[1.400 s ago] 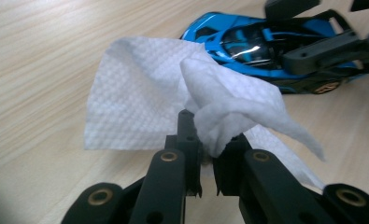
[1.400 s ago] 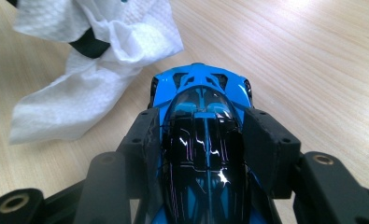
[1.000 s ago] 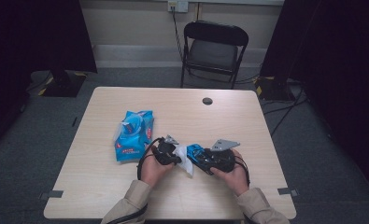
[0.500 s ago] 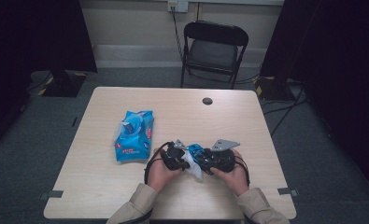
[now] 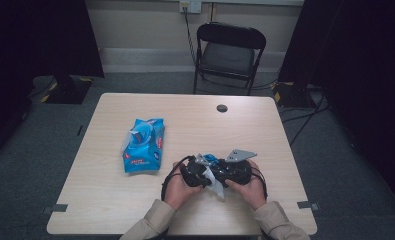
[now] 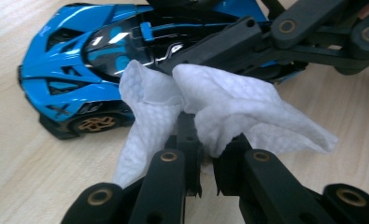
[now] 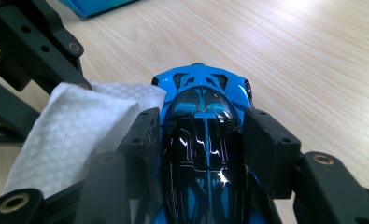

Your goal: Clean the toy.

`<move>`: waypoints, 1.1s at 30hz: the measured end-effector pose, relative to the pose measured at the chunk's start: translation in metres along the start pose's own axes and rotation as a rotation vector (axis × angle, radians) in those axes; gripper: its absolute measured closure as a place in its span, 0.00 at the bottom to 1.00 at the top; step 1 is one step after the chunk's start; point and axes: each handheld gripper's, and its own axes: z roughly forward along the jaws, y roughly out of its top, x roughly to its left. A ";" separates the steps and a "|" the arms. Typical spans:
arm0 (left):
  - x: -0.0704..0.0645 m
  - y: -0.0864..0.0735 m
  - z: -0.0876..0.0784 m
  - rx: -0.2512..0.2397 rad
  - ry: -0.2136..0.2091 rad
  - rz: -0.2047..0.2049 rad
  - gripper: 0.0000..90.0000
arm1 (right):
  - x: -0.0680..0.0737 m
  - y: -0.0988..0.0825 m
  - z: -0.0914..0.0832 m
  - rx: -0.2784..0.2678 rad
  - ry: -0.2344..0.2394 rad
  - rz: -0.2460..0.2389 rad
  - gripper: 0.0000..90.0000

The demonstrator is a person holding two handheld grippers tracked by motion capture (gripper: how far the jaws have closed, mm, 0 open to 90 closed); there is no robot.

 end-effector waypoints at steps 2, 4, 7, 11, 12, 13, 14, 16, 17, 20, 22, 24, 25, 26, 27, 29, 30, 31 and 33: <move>-0.003 0.000 0.002 -0.012 -0.003 -0.002 0.92 | 0.000 0.000 0.000 -0.002 0.000 0.000 0.53; -0.005 0.000 0.003 -0.007 -0.004 0.008 0.92 | 0.000 0.000 0.000 0.000 0.000 0.000 0.53; -0.007 0.001 0.003 -0.002 -0.011 0.017 0.92 | 0.000 0.000 0.000 -0.001 -0.001 0.002 0.53; -0.013 0.002 0.006 0.001 -0.019 0.024 0.92 | 0.000 0.000 0.000 -0.001 0.000 0.002 0.53; -0.014 0.002 0.006 -0.001 -0.020 0.024 0.92 | 0.000 0.000 0.000 -0.002 -0.001 0.001 0.53; -0.015 0.003 0.007 -0.002 -0.021 0.027 0.92 | 0.000 0.000 0.000 -0.003 0.000 0.003 0.53; -0.017 0.003 0.007 -0.002 -0.028 0.025 0.92 | 0.000 0.000 0.000 -0.002 -0.001 0.002 0.53; -0.019 0.003 0.009 -0.005 -0.038 0.028 0.92 | 0.000 0.000 0.000 -0.003 -0.001 0.002 0.53; -0.020 0.003 0.009 -0.003 -0.045 0.031 0.92 | 0.000 0.000 0.000 -0.003 -0.002 0.002 0.53; -0.027 0.005 0.013 0.000 -0.074 0.046 0.92 | 0.000 0.000 0.000 -0.003 -0.002 0.001 0.53; -0.031 0.007 0.015 0.002 -0.067 0.060 0.92 | 0.000 0.000 0.000 -0.003 -0.001 0.002 0.53; -0.033 0.008 0.016 0.007 -0.068 0.061 0.92 | 0.000 0.000 0.000 0.000 -0.001 0.002 0.53; -0.033 0.008 0.016 0.008 -0.071 0.064 0.92 | 0.000 0.000 0.000 0.000 -0.001 0.002 0.53; -0.034 0.007 0.016 0.006 -0.074 0.064 0.92 | 0.000 0.000 0.000 0.000 0.000 0.002 0.53; -0.035 0.007 0.016 0.001 -0.076 0.064 0.92 | 0.000 0.000 0.000 -0.001 0.000 0.001 0.53; -0.037 0.007 0.018 0.001 -0.086 0.071 0.92 | 0.000 0.000 0.000 -0.001 -0.002 0.000 0.53; -0.039 0.008 0.018 0.004 -0.091 0.078 0.92 | 0.000 0.000 0.000 0.000 -0.001 0.000 0.53; -0.041 0.008 0.020 0.004 -0.096 0.084 0.92 | 0.000 0.000 0.000 0.000 -0.002 0.000 0.53; -0.046 0.010 0.022 0.001 -0.109 0.085 0.92 | 0.000 0.000 0.000 -0.001 -0.003 0.001 0.53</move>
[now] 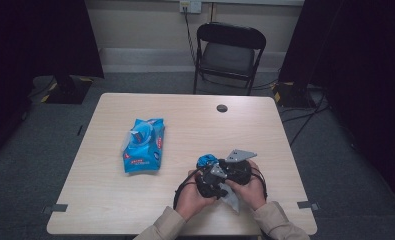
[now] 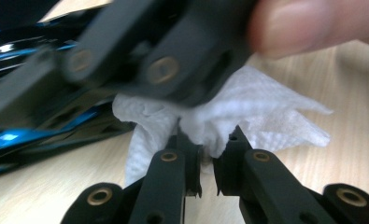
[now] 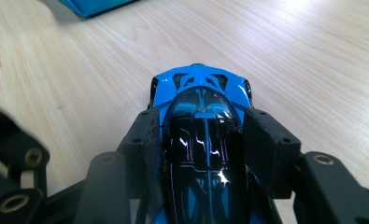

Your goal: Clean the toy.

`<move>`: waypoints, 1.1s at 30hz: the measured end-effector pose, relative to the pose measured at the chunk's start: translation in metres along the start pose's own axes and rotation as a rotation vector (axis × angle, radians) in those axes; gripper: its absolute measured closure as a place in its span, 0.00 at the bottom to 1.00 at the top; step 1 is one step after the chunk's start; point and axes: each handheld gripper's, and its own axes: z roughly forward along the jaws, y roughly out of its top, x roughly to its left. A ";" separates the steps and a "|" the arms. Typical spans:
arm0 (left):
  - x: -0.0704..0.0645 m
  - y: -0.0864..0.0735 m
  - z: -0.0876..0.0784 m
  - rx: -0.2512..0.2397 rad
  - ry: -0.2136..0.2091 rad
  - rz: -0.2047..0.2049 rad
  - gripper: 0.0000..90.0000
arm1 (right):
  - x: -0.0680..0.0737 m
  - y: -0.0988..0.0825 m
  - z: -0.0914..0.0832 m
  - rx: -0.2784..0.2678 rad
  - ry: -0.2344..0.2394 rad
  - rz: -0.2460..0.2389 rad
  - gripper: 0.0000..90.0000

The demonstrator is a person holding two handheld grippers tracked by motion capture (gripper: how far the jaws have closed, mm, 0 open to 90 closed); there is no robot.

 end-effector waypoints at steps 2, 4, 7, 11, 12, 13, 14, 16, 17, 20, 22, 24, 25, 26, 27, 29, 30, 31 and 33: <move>-0.004 0.002 0.004 0.000 -0.019 0.013 0.92 | 0.000 0.000 0.000 0.001 0.000 0.000 0.53; -0.006 0.004 0.008 -0.007 -0.036 0.016 0.92 | 0.000 0.000 0.000 0.000 -0.001 -0.001 0.53; -0.010 0.005 0.011 -0.014 -0.046 0.022 0.91 | 0.000 -0.001 0.000 -0.004 0.000 -0.002 0.53; -0.010 0.006 0.010 -0.007 -0.042 0.029 0.91 | 0.000 -0.002 -0.001 -0.008 0.002 0.006 0.53; -0.010 0.006 0.009 -0.009 -0.041 0.026 0.91 | 0.000 -0.002 -0.002 -0.008 0.002 0.010 0.53; -0.010 0.006 0.009 -0.009 -0.041 0.026 0.91 | 0.000 -0.002 -0.002 -0.008 0.002 0.010 0.53; -0.010 0.006 0.008 -0.015 -0.044 0.032 0.91 | -0.001 -0.002 -0.002 -0.006 0.003 0.009 0.53; -0.010 0.005 0.007 -0.020 -0.042 0.029 0.91 | -0.004 -0.003 -0.005 -0.010 0.002 0.032 0.52; -0.009 0.005 0.006 -0.020 -0.040 0.030 0.91 | -0.005 -0.003 -0.006 -0.011 0.001 0.039 0.52; -0.009 0.005 0.003 -0.019 -0.039 0.039 0.91 | -0.007 -0.003 -0.009 -0.024 0.012 0.059 0.50; -0.009 0.006 0.002 -0.025 -0.040 0.038 0.90 | -0.011 -0.003 -0.018 -0.047 0.003 0.070 0.50; -0.010 0.007 0.001 -0.027 -0.039 0.045 0.90 | -0.013 -0.003 -0.024 -0.054 -0.002 0.080 0.49; -0.010 0.008 0.001 -0.025 -0.041 0.052 0.90 | -0.015 -0.003 -0.029 -0.063 -0.006 0.087 0.49; -0.010 0.009 0.002 -0.028 -0.040 0.054 0.90 | -0.017 -0.004 -0.034 -0.066 -0.013 0.091 0.48; -0.011 0.010 0.003 -0.023 -0.043 0.056 0.89 | -0.018 -0.005 -0.036 -0.067 -0.015 0.098 0.47; -0.012 0.012 0.005 -0.024 -0.046 0.060 0.89 | -0.021 -0.008 -0.045 -0.078 -0.019 0.124 0.47; -0.013 0.013 0.006 -0.021 -0.046 0.069 0.89 | -0.022 -0.009 -0.048 -0.083 -0.024 0.130 0.47; -0.014 0.015 0.008 -0.019 -0.049 0.071 0.89 | -0.023 -0.010 -0.051 -0.083 -0.030 0.138 0.47; -0.015 0.017 0.012 -0.013 -0.059 0.083 0.89 | -0.025 -0.013 -0.056 -0.084 -0.042 0.144 0.47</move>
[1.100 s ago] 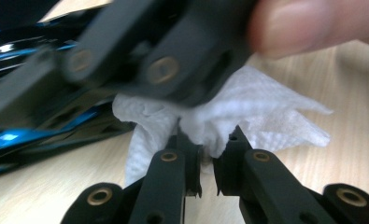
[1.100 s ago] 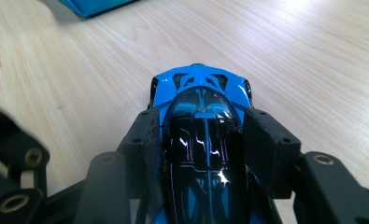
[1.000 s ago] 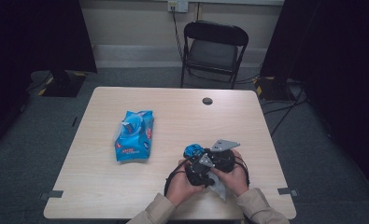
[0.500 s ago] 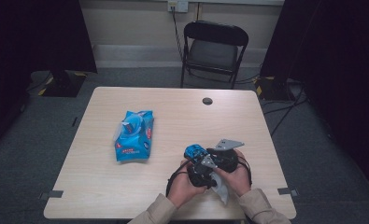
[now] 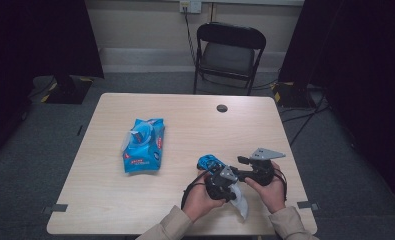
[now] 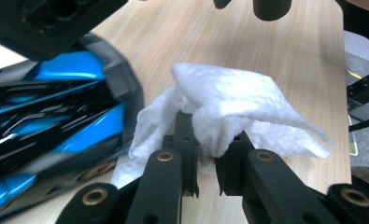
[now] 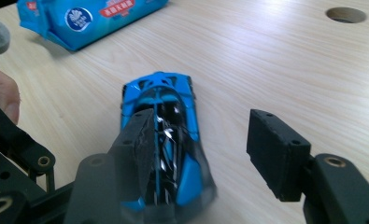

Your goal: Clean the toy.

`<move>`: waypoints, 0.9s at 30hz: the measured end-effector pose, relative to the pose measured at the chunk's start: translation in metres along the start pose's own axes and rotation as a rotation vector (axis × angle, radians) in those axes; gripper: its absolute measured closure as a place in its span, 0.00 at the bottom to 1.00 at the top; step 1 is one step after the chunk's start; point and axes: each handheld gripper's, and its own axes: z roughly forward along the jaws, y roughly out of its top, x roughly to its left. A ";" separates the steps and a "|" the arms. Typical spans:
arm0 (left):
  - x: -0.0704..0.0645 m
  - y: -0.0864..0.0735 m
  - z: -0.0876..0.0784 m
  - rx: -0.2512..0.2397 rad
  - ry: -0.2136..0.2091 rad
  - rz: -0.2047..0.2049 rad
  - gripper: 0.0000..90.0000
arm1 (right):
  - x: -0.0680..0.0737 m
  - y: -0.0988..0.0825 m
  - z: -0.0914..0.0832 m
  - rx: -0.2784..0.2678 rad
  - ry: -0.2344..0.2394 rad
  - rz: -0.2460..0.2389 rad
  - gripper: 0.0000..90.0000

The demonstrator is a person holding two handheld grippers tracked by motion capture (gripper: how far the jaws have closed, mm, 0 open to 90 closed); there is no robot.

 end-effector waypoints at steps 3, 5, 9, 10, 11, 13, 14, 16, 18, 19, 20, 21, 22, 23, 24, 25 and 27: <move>-0.002 0.003 0.005 0.009 -0.008 0.014 0.89 | -0.002 -0.004 -0.007 0.002 -0.019 0.000 0.47; -0.003 0.006 0.008 0.008 -0.010 0.026 0.89 | -0.004 -0.005 -0.012 0.003 -0.033 -0.003 0.47; -0.006 0.011 0.015 0.014 -0.025 0.042 0.89 | -0.007 -0.009 -0.025 -0.005 -0.052 0.008 0.47; -0.007 0.013 0.017 0.013 -0.026 0.043 0.89 | -0.008 -0.010 -0.028 -0.009 -0.056 0.014 0.47; -0.008 0.015 0.019 0.014 -0.030 0.051 0.89 | -0.009 -0.011 -0.031 -0.011 -0.062 0.017 0.47; -0.011 0.020 0.023 0.001 -0.036 0.063 0.88 | -0.011 -0.014 -0.037 -0.012 -0.075 0.026 0.47; -0.011 0.022 0.024 0.001 -0.038 0.073 0.87 | -0.013 -0.016 -0.040 -0.016 -0.082 0.032 0.47; -0.013 0.027 0.028 0.004 -0.028 0.100 0.83 | -0.015 -0.018 -0.045 -0.018 -0.093 0.041 0.47; -0.014 0.030 0.032 -0.003 -0.034 0.124 0.78 | -0.016 -0.021 -0.051 -0.023 -0.101 0.049 0.48; -0.015 0.030 0.034 -0.007 -0.031 0.134 0.75 | -0.017 -0.022 -0.053 -0.025 -0.105 0.049 0.48; -0.015 0.030 0.035 -0.008 -0.029 0.145 0.70 | -0.018 -0.023 -0.056 -0.030 -0.107 0.053 0.48; -0.015 0.030 0.036 -0.005 -0.028 0.142 0.64 | -0.018 -0.024 -0.057 -0.032 -0.106 0.057 0.48; -0.014 0.030 0.036 0.001 -0.027 0.139 0.58 | -0.019 -0.025 -0.059 -0.036 -0.109 0.060 0.48; -0.015 0.029 0.036 0.006 -0.024 0.131 0.55 | -0.020 -0.026 -0.061 -0.041 -0.108 0.067 0.48; -0.015 0.029 0.035 0.011 -0.020 0.132 0.53 | -0.021 -0.027 -0.063 -0.050 -0.100 0.084 0.48; -0.015 0.028 0.034 0.020 -0.021 0.135 0.50 | -0.021 -0.028 -0.064 -0.053 -0.093 0.088 0.48; -0.015 0.026 0.032 0.024 -0.013 0.136 0.47 | -0.020 -0.029 -0.064 -0.048 -0.085 0.086 0.48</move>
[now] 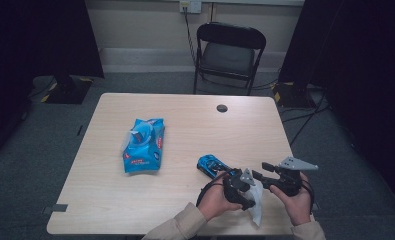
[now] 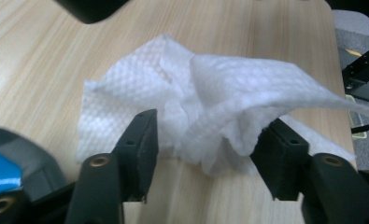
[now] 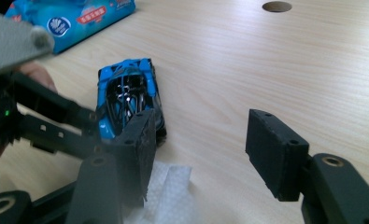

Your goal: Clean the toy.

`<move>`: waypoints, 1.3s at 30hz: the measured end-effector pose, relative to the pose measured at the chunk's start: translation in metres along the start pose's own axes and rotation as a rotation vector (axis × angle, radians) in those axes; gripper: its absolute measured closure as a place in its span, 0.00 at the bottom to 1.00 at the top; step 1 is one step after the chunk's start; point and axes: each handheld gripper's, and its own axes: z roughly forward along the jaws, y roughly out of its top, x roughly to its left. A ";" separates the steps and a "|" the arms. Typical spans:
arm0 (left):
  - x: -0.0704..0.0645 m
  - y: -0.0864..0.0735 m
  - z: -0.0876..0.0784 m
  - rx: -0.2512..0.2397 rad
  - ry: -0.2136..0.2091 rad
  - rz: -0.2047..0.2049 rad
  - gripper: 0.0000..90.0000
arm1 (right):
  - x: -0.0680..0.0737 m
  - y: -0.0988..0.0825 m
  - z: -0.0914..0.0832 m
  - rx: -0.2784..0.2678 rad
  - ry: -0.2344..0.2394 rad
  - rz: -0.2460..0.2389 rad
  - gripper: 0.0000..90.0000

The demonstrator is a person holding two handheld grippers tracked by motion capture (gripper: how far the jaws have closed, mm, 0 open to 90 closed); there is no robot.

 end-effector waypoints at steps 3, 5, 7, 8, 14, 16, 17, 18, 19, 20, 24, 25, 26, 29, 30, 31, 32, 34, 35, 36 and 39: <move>0.000 -0.005 -0.005 0.012 0.016 -0.007 0.43 | 0.003 -0.002 -0.001 0.018 0.007 -0.024 0.49; 0.000 -0.008 -0.008 0.025 0.016 -0.002 0.43 | 0.004 -0.005 -0.001 0.025 0.016 -0.016 0.49; 0.000 -0.012 -0.010 0.025 0.022 -0.003 0.42 | 0.005 -0.006 -0.001 0.033 0.028 -0.019 0.50; 0.000 -0.013 -0.012 0.037 0.025 0.003 0.42 | 0.006 -0.007 0.000 0.036 0.028 -0.021 0.50; 0.002 -0.020 -0.025 0.018 0.031 -0.017 0.43 | 0.008 -0.009 -0.002 0.049 0.047 -0.029 0.50; 0.002 -0.021 -0.030 0.016 0.033 -0.021 0.42 | 0.009 -0.009 -0.004 0.051 0.049 -0.035 0.50; 0.002 -0.022 -0.031 0.010 0.034 -0.020 0.42 | 0.009 -0.010 -0.005 0.052 0.049 -0.035 0.50; 0.001 -0.022 -0.032 0.013 0.033 -0.023 0.42 | 0.009 -0.010 -0.006 0.054 0.050 -0.037 0.50; 0.001 -0.023 -0.033 0.018 0.032 -0.015 0.41 | 0.009 -0.011 -0.006 0.056 0.052 -0.038 0.50; 0.001 -0.024 -0.033 0.015 0.031 -0.021 0.41 | 0.010 -0.011 -0.007 0.056 0.051 -0.041 0.50; 0.001 -0.028 -0.038 0.005 0.028 -0.032 0.40 | 0.010 -0.013 -0.008 0.060 0.054 -0.044 0.50; 0.001 -0.029 -0.040 0.009 0.027 -0.027 0.40 | 0.011 -0.013 -0.009 0.059 0.060 -0.048 0.50; 0.001 -0.030 -0.043 0.008 0.029 -0.034 0.39 | 0.012 -0.013 -0.010 0.061 0.059 -0.048 0.50; 0.004 -0.035 -0.052 -0.001 0.032 -0.044 0.38 | 0.014 -0.014 -0.012 0.062 0.067 -0.052 0.50; 0.005 -0.036 -0.055 -0.004 0.038 -0.049 0.37 | 0.015 -0.015 -0.012 0.066 0.071 -0.056 0.50; 0.005 -0.036 -0.055 -0.004 0.038 -0.049 0.36 | 0.016 -0.015 -0.012 0.072 0.074 -0.059 0.50; 0.008 -0.038 -0.061 -0.013 0.048 -0.054 0.36 | 0.017 -0.016 -0.012 0.075 0.074 -0.062 0.50; 0.011 -0.039 -0.067 -0.020 0.059 -0.061 0.35 | 0.018 -0.017 -0.013 0.078 0.085 -0.062 0.50; 0.011 -0.039 -0.067 -0.020 0.059 -0.061 0.34 | 0.018 -0.017 -0.013 0.078 0.085 -0.062 0.50; 0.014 -0.040 -0.071 -0.024 0.071 -0.069 0.34 | 0.019 -0.017 -0.013 0.079 0.087 -0.064 0.50; 0.024 -0.044 -0.083 -0.036 0.098 -0.084 0.30 | 0.024 -0.017 -0.012 0.086 0.102 -0.074 0.51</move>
